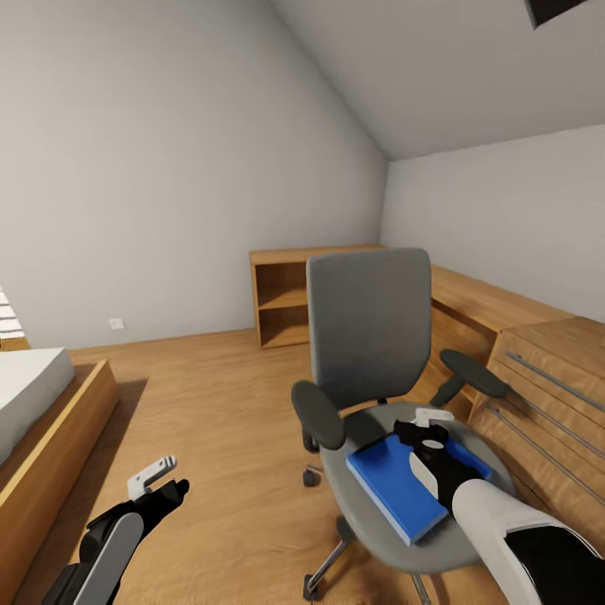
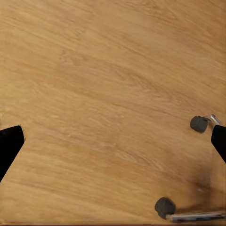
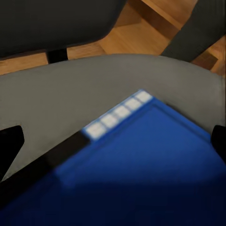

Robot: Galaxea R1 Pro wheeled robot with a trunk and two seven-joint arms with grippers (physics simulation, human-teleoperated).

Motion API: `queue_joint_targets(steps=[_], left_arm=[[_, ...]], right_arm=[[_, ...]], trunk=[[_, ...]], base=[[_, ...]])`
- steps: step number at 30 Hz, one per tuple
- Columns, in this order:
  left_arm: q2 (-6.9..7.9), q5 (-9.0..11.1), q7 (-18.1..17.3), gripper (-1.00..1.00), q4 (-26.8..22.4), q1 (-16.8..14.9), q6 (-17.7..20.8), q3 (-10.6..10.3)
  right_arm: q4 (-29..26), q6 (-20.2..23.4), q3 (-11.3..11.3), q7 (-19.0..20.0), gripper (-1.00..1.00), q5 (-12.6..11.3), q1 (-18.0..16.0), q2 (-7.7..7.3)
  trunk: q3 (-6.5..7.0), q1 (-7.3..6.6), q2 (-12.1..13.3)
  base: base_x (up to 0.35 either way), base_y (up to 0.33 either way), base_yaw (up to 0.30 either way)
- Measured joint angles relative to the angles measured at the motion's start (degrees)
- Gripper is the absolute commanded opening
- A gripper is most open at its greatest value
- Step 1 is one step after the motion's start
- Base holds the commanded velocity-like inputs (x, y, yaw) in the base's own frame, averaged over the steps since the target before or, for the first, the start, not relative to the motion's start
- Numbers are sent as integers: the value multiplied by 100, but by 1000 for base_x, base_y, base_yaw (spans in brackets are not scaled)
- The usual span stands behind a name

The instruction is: In the bedroom, organize the workspace by keeping the computer under the desk, ensuring the monitor is on the desk, placing the keyboard on the desk next to the monitor, placing the mouse on the desk next to the keyboard, moving the folder from the swivel chair onto the desk next to the mouse, stacking the notebook on top of the folder with the pen on top of the notebook, and positioning the swivel chair next to the desk.

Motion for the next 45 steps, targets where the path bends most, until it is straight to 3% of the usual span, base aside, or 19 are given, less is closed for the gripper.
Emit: queue_joint_targets(steps=[20,45], left_arm=[[0,3,0,100,0,1,1,2],[0,4,0,100,0,0,1,3]], right_arm=[[-4,21,-4,2,100,9,0,0],[18,21,46,3,100,26,1,6]], trunk=[[0,-1,0],[0,-5,-1]], base=[[-278,0,0],[26,0,0]])
